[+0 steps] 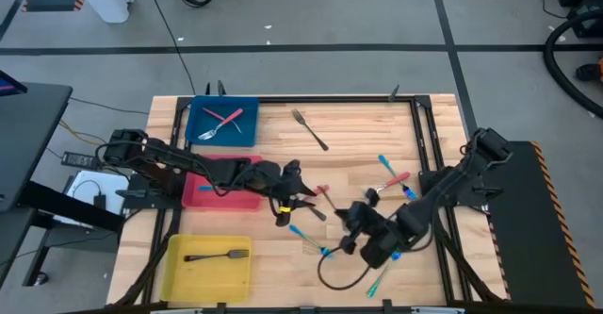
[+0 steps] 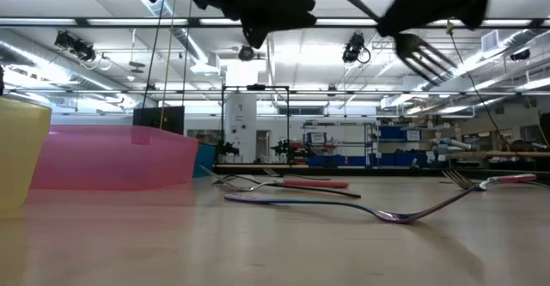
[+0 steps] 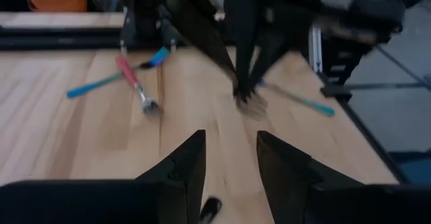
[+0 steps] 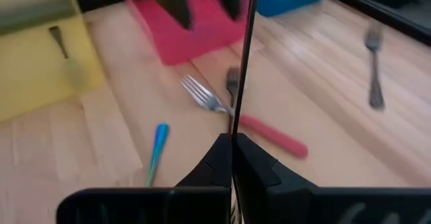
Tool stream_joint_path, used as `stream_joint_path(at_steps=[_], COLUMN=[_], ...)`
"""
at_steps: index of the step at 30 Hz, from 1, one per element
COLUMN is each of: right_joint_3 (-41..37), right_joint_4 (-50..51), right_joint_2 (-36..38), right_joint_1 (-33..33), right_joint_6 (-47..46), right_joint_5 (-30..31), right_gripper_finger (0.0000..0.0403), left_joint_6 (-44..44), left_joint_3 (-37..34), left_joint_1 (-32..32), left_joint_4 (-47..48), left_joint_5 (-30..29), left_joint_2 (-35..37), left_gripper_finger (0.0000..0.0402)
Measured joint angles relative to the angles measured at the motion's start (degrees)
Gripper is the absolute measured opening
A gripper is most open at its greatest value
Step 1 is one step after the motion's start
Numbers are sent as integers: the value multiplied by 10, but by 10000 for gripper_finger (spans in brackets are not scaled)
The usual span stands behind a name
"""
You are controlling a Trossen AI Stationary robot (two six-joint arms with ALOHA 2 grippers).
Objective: Sort silverware by color (type)
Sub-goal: Put the bottom right black fork into the yellow bin
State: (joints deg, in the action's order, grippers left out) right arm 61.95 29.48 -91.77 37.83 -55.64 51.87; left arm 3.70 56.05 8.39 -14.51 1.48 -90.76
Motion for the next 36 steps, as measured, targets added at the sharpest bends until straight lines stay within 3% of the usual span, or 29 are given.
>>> stream_joint_path(at_steps=[7,16,20,25,36], right_joint_3=[0,0,0,0,1], right_joint_4=[-95,-140,-140,-133,-110], right_joint_2=[0,3,15,25,26], right_joint_1=[-62,-110,-123,-145,-215], right_joint_6=[152,243,267,316,345], right_joint_5=[-56,-94,-94,-99,-170], right_gripper_finger=[11,11,11,11,35], left_joint_6=[1,-29,-37,-47,-98], left_joint_3=[0,0,0,0,0], left_joint_1=[-2,-32,-47,-63,-92], left_joint_4=[-25,-30,-28,-25,-2], left_joint_5=[0,30,31,36,27], left_joint_2=[0,0,0,0,1], left_gripper_finger=[133,129,94,16,4])
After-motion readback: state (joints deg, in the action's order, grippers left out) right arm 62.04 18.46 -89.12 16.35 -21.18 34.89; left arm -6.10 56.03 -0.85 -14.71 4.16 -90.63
